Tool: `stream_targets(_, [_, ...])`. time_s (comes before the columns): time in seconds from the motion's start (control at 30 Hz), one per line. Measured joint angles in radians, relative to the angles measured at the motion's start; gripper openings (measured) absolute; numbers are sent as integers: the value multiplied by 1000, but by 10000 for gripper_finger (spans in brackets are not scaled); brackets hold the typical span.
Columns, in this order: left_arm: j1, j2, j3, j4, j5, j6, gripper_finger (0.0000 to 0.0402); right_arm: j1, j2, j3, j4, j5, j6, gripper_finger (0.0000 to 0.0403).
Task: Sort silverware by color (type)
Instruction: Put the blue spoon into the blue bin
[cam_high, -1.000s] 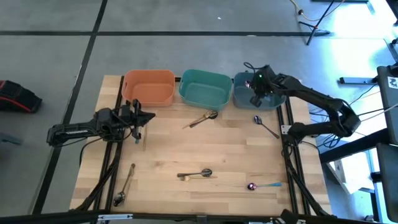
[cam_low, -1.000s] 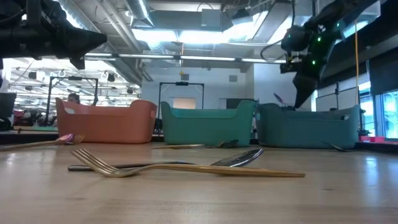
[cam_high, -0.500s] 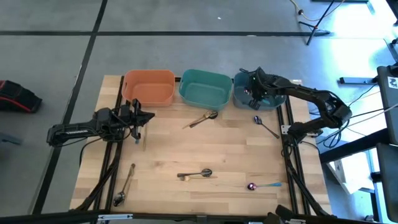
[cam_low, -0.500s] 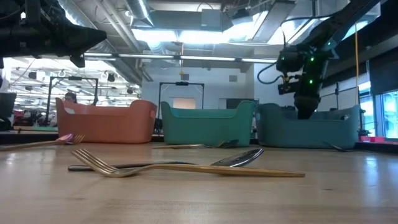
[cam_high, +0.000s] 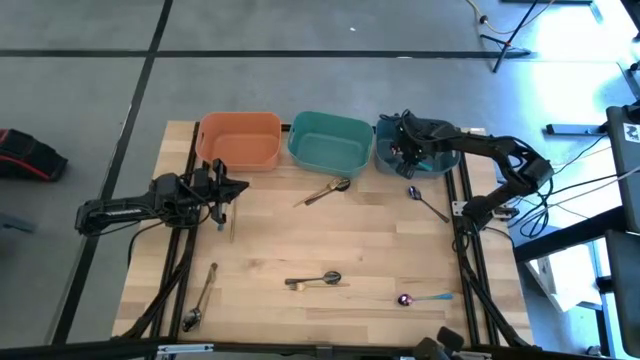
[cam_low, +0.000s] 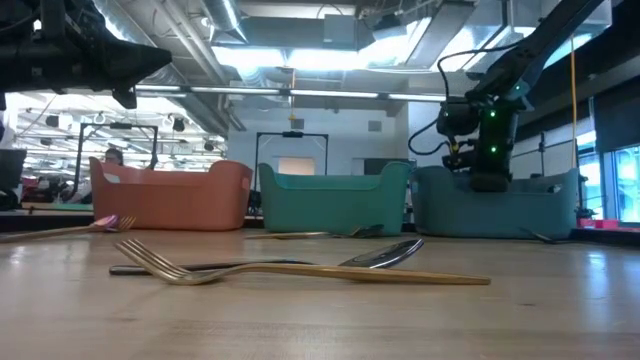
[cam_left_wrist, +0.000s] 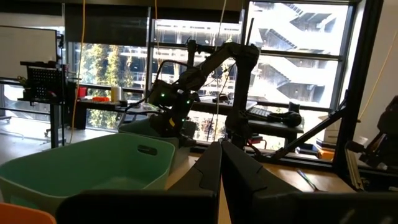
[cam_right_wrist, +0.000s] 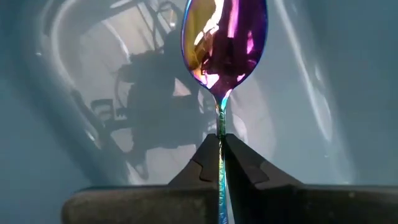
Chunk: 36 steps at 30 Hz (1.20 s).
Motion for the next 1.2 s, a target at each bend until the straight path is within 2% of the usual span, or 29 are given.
stream_targets(0.3, [0,0,0,-4,3,-1,6,11,-69,115,-178,7,29,113])
stream_targets(0.47, [0,0,0,-8,4,0,6,85,-178,186,-334,-2,93,139])
stream_targets(0.57, [0,0,0,-11,15,-1,6,173,-251,200,-400,-9,159,139])
stream_targets(0.77, [0,14,-1,-8,92,4,6,413,-358,171,-447,-121,334,133])
stream_targets(1.2, [0,92,-1,22,105,0,6,999,-359,94,-421,-117,772,133])
